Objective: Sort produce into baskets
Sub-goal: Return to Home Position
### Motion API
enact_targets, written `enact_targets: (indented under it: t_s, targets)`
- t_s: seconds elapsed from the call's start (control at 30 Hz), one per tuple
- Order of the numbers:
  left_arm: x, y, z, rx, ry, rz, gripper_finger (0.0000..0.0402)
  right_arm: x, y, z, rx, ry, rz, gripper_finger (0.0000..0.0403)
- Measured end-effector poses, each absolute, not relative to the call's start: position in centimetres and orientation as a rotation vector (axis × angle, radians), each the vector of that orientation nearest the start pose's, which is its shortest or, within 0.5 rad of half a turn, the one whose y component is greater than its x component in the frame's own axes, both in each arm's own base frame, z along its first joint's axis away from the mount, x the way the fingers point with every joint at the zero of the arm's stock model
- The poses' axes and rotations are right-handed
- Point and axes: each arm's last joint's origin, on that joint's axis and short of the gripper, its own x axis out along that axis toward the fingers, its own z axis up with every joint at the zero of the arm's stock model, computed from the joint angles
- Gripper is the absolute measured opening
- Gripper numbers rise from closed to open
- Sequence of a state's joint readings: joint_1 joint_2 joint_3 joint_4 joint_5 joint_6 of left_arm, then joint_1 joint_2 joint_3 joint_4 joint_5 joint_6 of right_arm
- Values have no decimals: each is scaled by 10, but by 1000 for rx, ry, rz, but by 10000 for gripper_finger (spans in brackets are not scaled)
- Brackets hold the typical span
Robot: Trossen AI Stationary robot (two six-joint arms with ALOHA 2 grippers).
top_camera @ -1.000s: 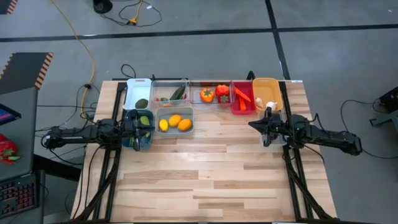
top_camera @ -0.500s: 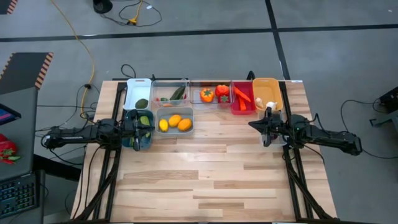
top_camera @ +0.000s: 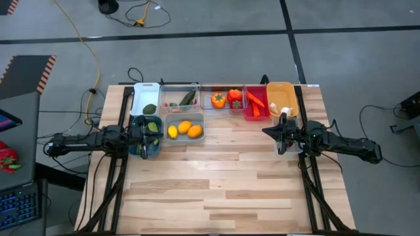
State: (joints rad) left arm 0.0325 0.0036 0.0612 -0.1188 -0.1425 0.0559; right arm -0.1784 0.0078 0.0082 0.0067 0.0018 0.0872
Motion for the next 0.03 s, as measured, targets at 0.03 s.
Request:
enact_targets:
  t_s: [0.03]
  targets:
    - [93, 7, 173, 59, 66, 173, 2, 96, -17, 166, 86, -15, -180, 36]
